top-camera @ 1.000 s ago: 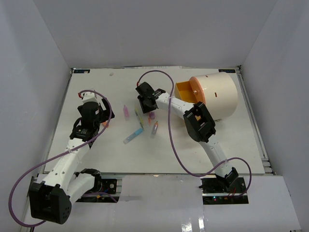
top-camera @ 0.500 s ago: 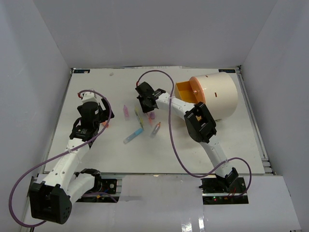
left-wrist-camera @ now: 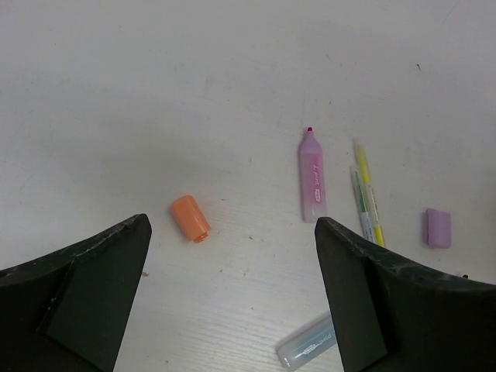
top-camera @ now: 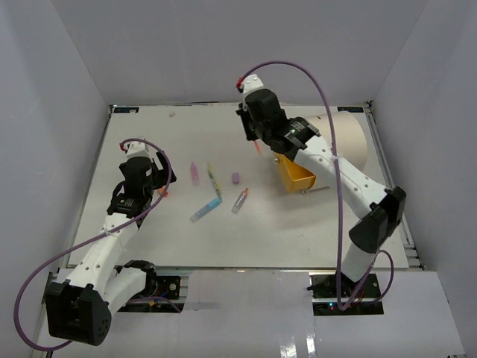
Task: Sort the stationery into containers
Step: Place the pen in the drawer.
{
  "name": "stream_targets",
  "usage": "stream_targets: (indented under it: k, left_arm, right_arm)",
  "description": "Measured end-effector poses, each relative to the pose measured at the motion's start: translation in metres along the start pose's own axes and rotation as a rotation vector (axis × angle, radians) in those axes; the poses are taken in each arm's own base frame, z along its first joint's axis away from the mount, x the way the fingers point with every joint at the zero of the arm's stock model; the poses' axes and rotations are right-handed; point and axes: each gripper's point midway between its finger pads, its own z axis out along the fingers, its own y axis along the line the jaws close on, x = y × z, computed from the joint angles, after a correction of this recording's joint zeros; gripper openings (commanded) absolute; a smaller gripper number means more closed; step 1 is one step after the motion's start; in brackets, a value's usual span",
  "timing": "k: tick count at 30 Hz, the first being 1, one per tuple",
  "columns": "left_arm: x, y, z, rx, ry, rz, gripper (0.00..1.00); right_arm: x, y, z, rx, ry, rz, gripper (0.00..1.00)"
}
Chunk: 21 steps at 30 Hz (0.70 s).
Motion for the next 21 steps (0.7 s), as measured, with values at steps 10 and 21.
stream_targets:
  k: [10, 21]
  left_arm:
    - [0.002, 0.0, 0.001, 0.004, 0.007, 0.0, 0.98]
    - [0.003, -0.003, 0.001, 0.018, 0.014, 0.001, 0.98]
  right_arm:
    - [0.063, -0.125, -0.025, 0.297, 0.158, -0.159, 0.17]
    - [0.082, -0.12, -0.019, 0.237, 0.211, -0.165, 0.63]
